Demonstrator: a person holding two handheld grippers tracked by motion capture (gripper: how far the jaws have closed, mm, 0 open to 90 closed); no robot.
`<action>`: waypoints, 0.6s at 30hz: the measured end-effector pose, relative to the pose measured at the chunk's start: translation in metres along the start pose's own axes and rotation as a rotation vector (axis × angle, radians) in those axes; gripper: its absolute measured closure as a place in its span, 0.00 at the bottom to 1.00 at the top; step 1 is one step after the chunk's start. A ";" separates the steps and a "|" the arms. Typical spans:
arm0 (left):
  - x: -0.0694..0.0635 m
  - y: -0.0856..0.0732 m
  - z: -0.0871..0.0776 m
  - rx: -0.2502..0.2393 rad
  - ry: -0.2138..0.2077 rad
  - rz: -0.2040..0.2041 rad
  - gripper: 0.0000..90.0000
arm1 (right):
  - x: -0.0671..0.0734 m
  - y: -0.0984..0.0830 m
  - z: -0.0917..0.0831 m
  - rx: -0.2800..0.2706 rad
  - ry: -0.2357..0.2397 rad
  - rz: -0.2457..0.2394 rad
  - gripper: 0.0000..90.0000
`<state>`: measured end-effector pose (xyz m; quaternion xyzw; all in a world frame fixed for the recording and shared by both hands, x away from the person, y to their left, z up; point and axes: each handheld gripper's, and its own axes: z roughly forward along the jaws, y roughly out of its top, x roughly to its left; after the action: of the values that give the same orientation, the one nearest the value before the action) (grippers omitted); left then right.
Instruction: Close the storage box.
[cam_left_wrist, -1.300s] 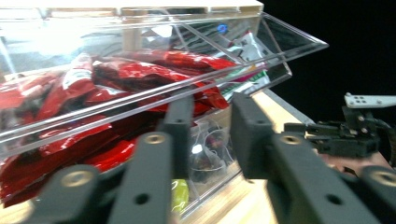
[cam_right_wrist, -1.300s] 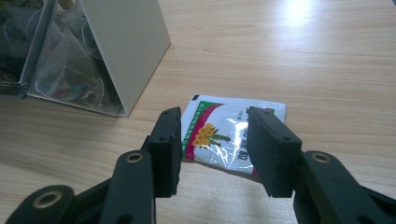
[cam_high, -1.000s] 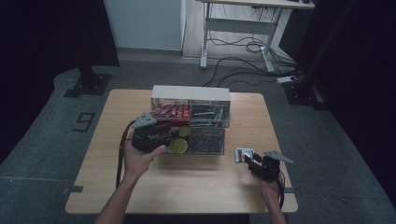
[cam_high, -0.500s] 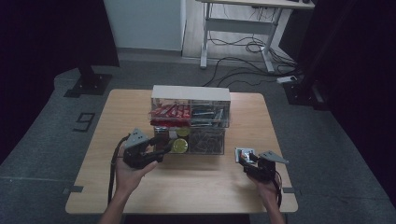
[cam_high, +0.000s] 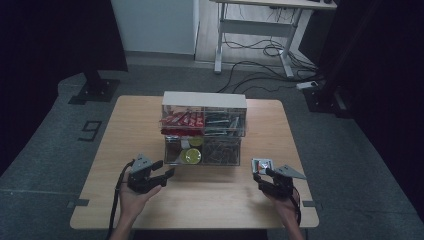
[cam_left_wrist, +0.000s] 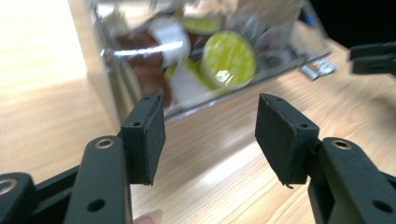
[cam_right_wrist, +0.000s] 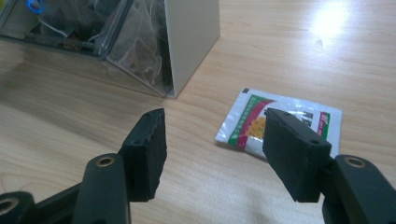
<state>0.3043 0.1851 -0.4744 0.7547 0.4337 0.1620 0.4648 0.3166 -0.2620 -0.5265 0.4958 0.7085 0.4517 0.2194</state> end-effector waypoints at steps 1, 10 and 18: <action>0.002 -0.003 0.002 0.008 0.003 -0.006 0.48 | 0.000 -0.001 -0.001 0.003 -0.001 -0.001 0.44; 0.016 -0.027 0.011 0.079 0.068 -0.014 0.47 | -0.004 -0.011 -0.006 0.023 -0.007 0.004 0.43; 0.018 -0.038 0.014 0.097 0.072 -0.035 0.47 | -0.004 -0.011 -0.006 0.020 0.000 0.000 0.43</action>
<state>0.3047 0.1993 -0.5168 0.7624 0.4708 0.1594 0.4144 0.3082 -0.2696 -0.5340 0.4979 0.7131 0.4445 0.2145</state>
